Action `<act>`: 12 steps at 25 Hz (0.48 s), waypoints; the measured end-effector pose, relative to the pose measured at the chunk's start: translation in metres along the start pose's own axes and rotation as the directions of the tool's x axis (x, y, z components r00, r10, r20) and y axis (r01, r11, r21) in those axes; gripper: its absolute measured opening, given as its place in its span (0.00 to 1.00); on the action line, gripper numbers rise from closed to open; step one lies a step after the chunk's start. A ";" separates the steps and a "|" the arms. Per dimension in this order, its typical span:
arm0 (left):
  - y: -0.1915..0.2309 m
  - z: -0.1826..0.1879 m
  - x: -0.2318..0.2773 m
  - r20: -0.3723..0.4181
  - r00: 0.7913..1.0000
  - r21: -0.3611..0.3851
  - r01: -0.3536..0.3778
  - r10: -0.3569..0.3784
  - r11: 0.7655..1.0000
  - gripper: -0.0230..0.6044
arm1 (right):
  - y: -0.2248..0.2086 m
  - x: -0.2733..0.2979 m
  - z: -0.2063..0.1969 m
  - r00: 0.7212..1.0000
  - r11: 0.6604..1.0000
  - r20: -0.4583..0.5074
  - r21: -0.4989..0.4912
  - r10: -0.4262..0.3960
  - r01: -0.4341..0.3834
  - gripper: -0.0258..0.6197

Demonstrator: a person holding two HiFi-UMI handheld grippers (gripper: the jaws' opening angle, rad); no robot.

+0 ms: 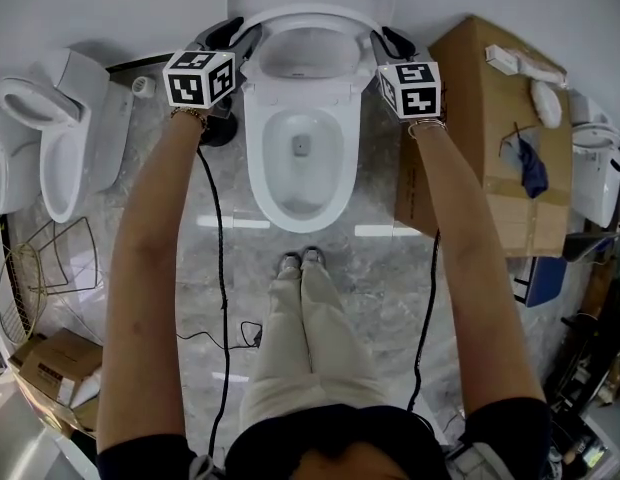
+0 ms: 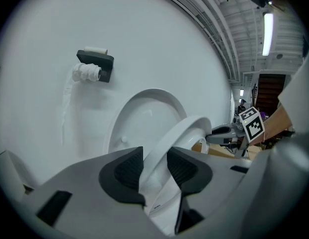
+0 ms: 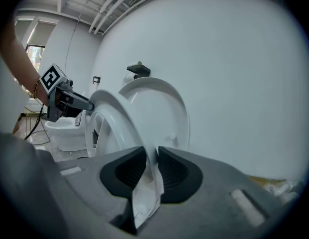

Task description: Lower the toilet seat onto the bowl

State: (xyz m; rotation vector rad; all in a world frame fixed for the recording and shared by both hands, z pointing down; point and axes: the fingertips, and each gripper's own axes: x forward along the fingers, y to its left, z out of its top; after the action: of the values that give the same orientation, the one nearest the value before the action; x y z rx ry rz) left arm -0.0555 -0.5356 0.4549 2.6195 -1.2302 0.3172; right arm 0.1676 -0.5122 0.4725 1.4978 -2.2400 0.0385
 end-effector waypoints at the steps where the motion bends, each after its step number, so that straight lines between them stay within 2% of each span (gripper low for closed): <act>1: -0.002 -0.001 -0.002 0.006 1.000 0.000 -0.001 0.001 1.000 0.27 | 0.001 -0.002 -0.001 1.000 1.000 0.000 0.000 -0.003 0.003 0.16; 8: -0.018 -0.012 -0.020 0.008 1.000 0.019 0.023 -0.023 1.000 0.27 | 0.012 -0.022 -0.010 1.000 0.999 0.027 0.032 -0.002 0.002 0.16; 12: -0.028 -0.020 -0.033 0.001 1.000 0.036 0.025 -0.025 0.999 0.28 | 0.021 -0.036 -0.017 1.000 1.000 0.017 -0.003 -0.007 0.007 0.16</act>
State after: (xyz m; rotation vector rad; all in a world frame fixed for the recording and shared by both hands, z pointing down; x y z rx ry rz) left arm -0.0566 -0.4887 0.4612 2.6637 -1.2022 0.3359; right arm 0.1658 -0.4671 0.4787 1.5102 -2.2467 0.0207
